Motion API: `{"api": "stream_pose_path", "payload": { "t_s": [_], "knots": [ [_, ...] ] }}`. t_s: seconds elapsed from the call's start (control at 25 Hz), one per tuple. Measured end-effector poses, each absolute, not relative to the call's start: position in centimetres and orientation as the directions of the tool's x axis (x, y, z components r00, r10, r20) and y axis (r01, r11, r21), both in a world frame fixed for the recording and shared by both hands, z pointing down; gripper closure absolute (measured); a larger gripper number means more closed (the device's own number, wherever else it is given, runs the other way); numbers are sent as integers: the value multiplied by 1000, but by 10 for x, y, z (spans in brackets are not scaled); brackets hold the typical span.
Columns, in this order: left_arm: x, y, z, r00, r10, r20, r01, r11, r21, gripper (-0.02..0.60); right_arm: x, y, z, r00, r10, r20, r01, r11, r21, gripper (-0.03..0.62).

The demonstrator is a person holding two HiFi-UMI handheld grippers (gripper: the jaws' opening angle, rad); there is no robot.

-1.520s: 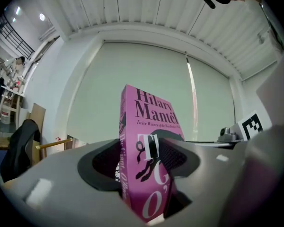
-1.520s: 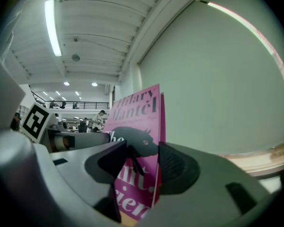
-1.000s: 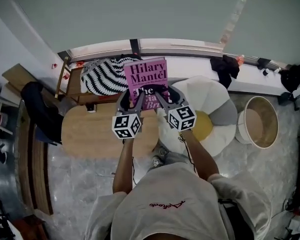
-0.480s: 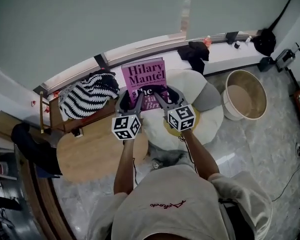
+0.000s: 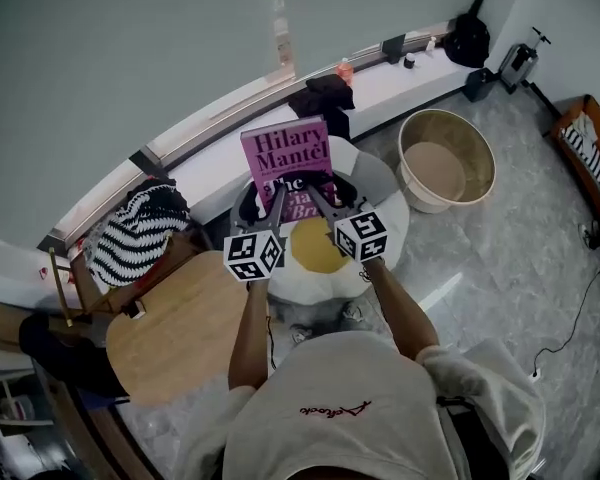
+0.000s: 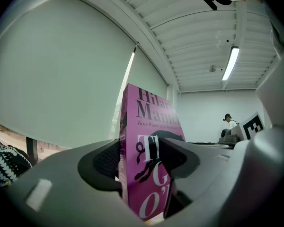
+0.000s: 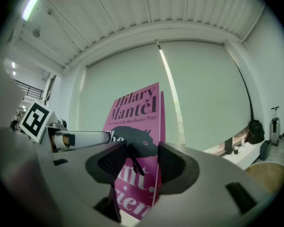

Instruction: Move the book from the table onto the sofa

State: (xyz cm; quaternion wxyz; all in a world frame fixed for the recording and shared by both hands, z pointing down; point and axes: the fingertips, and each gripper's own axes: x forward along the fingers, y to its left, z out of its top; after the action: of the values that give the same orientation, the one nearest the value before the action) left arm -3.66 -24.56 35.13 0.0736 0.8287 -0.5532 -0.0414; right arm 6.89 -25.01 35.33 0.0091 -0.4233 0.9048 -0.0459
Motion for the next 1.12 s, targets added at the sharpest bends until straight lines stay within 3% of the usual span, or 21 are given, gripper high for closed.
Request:
{"api": "stream_pose_path", "payload": {
  "t_s": [0.68,1.12],
  "knots": [
    [153,-264,366,548,-835,49,-830,-535,159,321,258,-249,369,-491,-871,26,-866,484,-125,379],
    [139,-272,385,538,-838,87,-836,-518,182,321,244,-257,387,-503,-861,72,-860,490,-141,381]
  ]
}}
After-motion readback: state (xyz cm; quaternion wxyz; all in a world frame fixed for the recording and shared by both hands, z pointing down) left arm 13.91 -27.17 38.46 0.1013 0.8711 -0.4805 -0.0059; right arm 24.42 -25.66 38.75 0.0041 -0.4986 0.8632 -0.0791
